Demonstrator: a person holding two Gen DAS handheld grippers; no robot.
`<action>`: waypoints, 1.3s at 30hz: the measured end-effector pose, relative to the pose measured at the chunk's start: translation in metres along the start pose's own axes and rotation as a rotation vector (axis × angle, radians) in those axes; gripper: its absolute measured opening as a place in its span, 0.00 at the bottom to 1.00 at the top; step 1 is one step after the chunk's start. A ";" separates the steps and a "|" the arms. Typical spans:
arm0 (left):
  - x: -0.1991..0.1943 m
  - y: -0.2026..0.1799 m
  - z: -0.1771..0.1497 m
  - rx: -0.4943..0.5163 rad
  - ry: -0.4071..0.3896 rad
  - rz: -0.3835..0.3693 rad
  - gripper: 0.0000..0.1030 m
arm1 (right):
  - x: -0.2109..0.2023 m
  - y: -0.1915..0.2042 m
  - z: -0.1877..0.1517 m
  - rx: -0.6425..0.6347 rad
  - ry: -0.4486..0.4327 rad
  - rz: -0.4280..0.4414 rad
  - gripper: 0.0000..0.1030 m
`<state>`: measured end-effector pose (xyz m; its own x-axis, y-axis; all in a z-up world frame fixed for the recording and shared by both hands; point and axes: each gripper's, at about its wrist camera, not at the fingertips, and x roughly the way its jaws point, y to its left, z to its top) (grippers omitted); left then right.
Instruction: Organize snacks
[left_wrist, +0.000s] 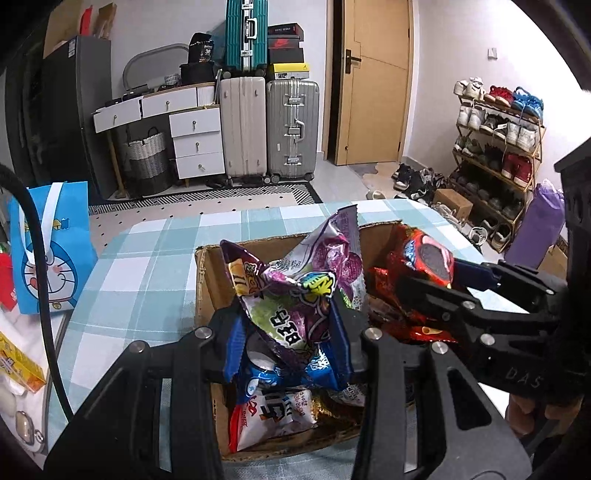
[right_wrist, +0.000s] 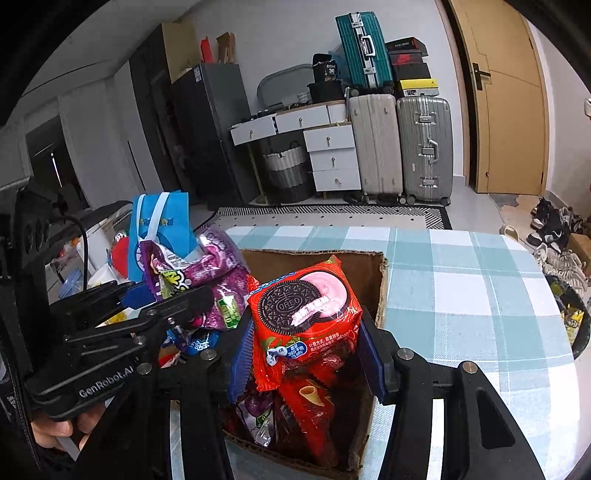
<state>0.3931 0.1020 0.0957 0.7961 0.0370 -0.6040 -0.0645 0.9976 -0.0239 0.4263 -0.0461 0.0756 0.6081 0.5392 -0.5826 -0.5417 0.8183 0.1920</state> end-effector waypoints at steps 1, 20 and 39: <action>0.001 0.000 0.001 -0.009 0.000 -0.004 0.36 | 0.000 0.000 0.000 0.001 -0.003 -0.002 0.50; -0.087 0.002 -0.023 0.005 -0.078 -0.058 0.94 | -0.070 0.010 -0.019 -0.076 -0.060 -0.008 0.99; -0.146 0.026 -0.122 -0.072 -0.102 -0.052 1.00 | -0.113 0.012 -0.080 -0.061 -0.141 -0.017 1.00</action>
<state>0.2017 0.1160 0.0864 0.8564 -0.0049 -0.5163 -0.0621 0.9917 -0.1123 0.3042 -0.1129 0.0804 0.6910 0.5512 -0.4677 -0.5619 0.8166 0.1322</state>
